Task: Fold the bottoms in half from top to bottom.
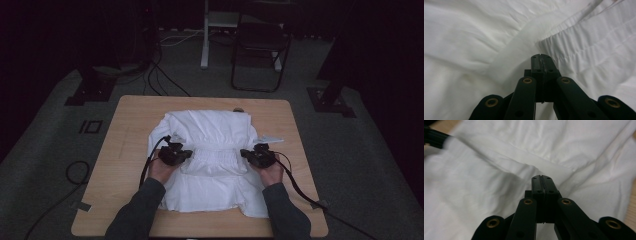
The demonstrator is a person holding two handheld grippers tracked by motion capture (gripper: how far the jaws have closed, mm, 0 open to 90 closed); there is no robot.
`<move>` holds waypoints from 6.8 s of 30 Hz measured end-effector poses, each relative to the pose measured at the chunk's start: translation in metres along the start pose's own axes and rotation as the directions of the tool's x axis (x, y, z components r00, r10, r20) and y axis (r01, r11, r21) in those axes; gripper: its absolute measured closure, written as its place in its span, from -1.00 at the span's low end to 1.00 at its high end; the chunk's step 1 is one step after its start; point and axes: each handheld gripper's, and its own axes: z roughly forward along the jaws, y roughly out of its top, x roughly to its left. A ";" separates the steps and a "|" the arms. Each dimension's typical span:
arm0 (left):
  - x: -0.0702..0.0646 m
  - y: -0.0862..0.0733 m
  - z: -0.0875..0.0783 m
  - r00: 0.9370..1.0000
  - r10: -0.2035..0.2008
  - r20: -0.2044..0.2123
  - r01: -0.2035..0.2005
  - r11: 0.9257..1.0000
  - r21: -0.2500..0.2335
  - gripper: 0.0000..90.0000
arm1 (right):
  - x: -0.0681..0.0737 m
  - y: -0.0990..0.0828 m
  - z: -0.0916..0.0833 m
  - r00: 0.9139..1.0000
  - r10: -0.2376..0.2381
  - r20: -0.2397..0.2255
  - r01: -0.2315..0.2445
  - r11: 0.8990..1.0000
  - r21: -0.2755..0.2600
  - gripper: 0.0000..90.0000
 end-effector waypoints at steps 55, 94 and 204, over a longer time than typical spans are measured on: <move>0.045 -0.009 0.026 0.992 -0.033 -0.121 0.029 0.999 -0.034 0.21 | -0.014 0.011 0.062 0.991 -0.108 0.079 0.103 0.993 0.064 -0.07; 0.021 -0.017 -0.046 0.964 -0.067 -0.258 0.026 0.987 -0.161 0.86 | 0.039 -0.070 -0.005 0.990 -0.135 0.028 0.135 0.991 0.004 -0.07; -0.010 -0.104 -0.100 0.997 -0.039 0.062 0.047 0.992 -0.121 0.77 | 0.011 -0.095 -0.100 0.997 -0.057 -0.047 0.051 0.991 -0.124 0.89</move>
